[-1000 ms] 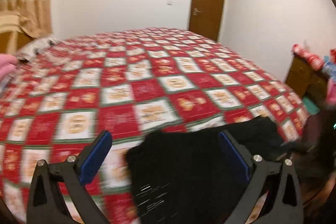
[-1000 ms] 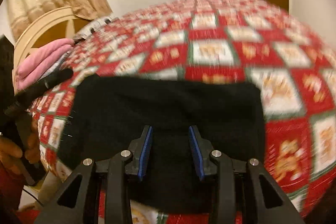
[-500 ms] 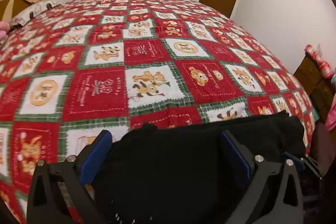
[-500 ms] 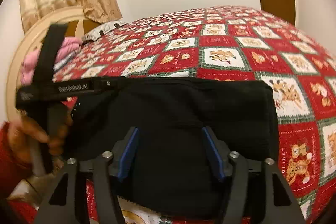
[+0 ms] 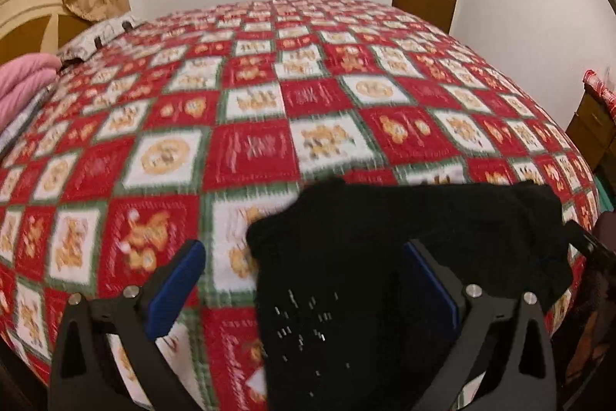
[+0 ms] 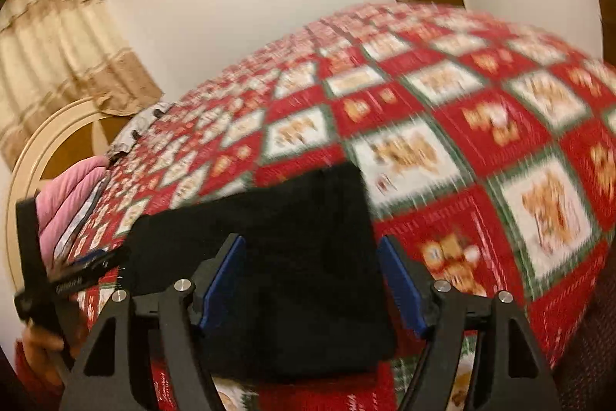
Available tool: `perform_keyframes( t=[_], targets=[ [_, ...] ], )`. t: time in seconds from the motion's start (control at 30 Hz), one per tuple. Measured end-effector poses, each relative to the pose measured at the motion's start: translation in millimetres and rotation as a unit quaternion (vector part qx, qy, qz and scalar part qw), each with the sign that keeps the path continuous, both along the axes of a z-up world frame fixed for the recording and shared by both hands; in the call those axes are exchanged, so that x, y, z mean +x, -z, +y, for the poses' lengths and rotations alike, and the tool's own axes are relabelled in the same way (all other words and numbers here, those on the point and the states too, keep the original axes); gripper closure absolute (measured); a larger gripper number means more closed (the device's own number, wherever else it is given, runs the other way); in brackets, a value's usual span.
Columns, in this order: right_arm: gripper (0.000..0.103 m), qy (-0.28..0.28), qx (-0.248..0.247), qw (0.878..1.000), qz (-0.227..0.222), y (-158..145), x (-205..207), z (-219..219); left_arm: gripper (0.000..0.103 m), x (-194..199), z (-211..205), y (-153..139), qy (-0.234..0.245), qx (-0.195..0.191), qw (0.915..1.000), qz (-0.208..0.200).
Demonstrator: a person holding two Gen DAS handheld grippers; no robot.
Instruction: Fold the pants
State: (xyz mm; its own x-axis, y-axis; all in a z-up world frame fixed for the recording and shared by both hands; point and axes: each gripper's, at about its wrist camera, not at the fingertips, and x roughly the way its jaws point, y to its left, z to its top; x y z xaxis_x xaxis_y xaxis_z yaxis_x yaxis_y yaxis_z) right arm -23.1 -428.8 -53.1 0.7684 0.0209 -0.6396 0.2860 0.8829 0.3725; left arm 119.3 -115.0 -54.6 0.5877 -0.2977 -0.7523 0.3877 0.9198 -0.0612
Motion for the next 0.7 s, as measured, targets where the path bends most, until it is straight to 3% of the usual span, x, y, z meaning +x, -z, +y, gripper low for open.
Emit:
perform_keyframes(
  t=[0.17, 0.23, 0.3, 0.5, 0.6, 0.7],
  targets=[
    [0.028, 0.000, 0.031, 0.998, 0.050, 24, 3, -5, 0.000, -3, -1, 24, 0.003, -0.001, 0.9988, 0.048],
    [0.024, 0.003, 0.051, 0.998, 0.037, 27, -4, -6, 0.000, -2, 5, 32, -0.001, -0.019, 0.9975, 0.068],
    [0.022, -0.003, 0.057, 0.998, 0.039, 31, -9, -2, 0.000, -4, 8, 33, -0.004, -0.033, 0.9973, 0.066],
    [0.017, -0.027, 0.032, 0.998, 0.050, 31, -13, 14, 0.000, -15, 2, 34, 0.000, -0.021, 0.9980, 0.060],
    [0.017, 0.037, 0.043, 0.998, 0.028, 24, -28, -5, 0.000, -15, 7, 35, 0.010, -0.030, 0.9978, 0.059],
    [0.017, 0.068, 0.109, 0.991, 0.025, 32, -37, -34, 0.000, -15, 10, 36, 0.009, -0.040, 0.9975, 0.057]
  ],
)
